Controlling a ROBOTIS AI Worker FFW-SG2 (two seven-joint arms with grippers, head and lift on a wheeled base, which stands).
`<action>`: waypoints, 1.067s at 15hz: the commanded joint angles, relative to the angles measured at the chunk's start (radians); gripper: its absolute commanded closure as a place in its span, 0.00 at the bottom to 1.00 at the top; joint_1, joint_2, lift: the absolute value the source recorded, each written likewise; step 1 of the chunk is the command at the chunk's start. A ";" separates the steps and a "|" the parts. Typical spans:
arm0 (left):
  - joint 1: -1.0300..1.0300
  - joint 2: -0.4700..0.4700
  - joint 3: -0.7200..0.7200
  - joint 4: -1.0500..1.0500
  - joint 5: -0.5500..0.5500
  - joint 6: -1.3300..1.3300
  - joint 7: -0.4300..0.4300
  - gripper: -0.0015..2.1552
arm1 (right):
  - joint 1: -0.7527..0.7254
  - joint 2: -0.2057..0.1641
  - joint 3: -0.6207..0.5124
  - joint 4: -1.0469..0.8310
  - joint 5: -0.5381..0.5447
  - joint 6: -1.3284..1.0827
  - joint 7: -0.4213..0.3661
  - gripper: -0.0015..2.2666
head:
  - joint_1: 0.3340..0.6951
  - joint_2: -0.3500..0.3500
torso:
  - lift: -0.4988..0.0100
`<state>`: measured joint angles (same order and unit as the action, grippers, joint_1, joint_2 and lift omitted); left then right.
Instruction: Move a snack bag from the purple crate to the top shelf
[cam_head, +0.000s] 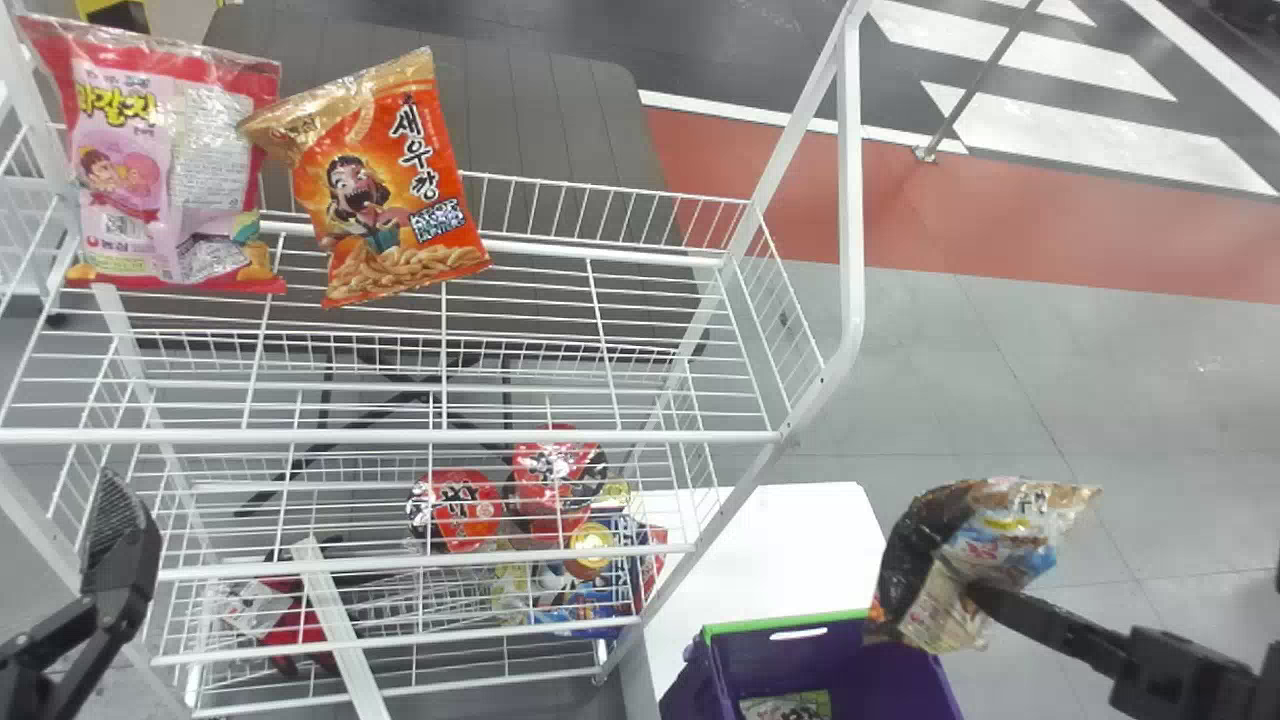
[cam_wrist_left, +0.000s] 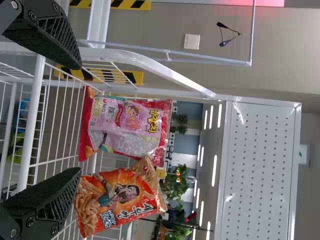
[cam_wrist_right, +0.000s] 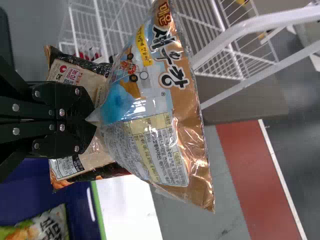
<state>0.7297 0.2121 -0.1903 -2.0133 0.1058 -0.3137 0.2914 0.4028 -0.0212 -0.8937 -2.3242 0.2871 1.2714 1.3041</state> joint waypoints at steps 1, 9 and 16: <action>-0.003 0.001 0.000 0.005 -0.003 0.006 0.000 0.04 | -0.016 0.018 0.039 -0.095 -0.003 0.133 -0.002 0.70 | 1.00 0.00 | 0.98; -0.010 0.007 0.000 0.005 -0.009 0.022 -0.009 0.04 | -0.096 0.022 0.186 -0.348 -0.003 0.301 -0.071 0.70 | 1.00 0.06 | 0.98; -0.012 0.009 0.003 0.016 -0.008 0.022 -0.008 0.04 | -0.156 0.022 0.467 -0.359 0.003 0.301 -0.258 0.70 | 1.00 0.22 | 0.98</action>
<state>0.7178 0.2208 -0.1876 -1.9986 0.0981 -0.2921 0.2838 0.2545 -0.0015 -0.4860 -2.6843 0.2904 1.5671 1.0655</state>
